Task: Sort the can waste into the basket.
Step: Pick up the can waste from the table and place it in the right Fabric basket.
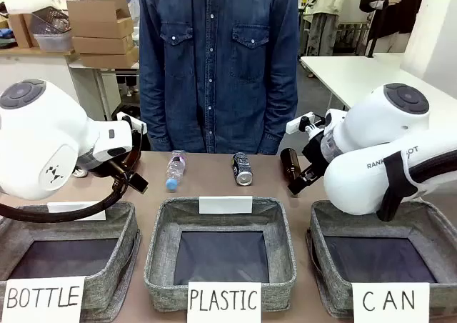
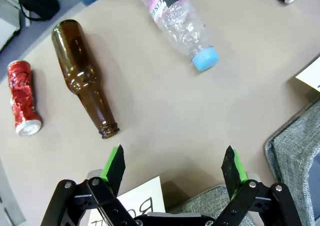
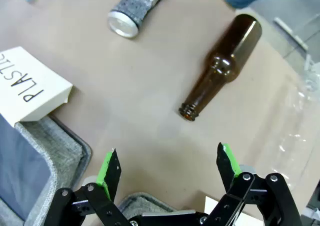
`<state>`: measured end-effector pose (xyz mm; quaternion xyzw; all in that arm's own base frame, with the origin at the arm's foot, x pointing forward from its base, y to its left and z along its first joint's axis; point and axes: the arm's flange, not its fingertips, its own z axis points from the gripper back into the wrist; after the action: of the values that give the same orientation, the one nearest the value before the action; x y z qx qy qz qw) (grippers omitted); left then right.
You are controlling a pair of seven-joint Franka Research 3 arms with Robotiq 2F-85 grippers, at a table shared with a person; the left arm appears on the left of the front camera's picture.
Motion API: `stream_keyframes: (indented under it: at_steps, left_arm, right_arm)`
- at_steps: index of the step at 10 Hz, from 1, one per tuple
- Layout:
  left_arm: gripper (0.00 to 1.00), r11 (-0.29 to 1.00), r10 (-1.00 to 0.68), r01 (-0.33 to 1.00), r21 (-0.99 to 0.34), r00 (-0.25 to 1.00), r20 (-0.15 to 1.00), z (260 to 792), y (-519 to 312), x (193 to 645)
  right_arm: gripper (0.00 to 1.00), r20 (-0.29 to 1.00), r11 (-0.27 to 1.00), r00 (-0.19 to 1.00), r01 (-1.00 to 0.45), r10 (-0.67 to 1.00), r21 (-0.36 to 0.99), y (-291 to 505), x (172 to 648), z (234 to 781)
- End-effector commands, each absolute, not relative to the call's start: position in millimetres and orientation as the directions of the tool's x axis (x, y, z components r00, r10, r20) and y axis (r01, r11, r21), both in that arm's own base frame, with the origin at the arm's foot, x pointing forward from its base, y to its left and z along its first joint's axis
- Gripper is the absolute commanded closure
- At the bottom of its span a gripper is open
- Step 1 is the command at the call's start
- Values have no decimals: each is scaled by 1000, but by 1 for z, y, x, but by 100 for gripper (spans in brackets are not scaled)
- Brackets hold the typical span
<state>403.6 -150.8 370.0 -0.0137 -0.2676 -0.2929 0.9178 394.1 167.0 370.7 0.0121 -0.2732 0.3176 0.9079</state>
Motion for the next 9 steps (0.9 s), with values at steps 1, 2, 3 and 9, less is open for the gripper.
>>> stream_keyframes:
  at_steps: [1, 2, 3, 9]
  left_arm:
    - [0, 828, -530, 545, 132, 685, 499, 370, -151, 404]
    - [0, 828, -530, 545, 132, 685, 499, 370, -151, 404]
    - [0, 828, -530, 545, 132, 685, 499, 370, -151, 404]
    - [0, 828, -530, 545, 132, 685, 499, 370, -151, 404]
  right_arm:
    - [0, 504, 798, 649, -583, 570, -152, 167, 394, 371]
    - [0, 504, 798, 649, -583, 570, -152, 167, 394, 371]
    - [0, 504, 798, 649, -583, 570, -152, 167, 394, 371]
    - [0, 504, 798, 649, -583, 570, -152, 167, 394, 371]
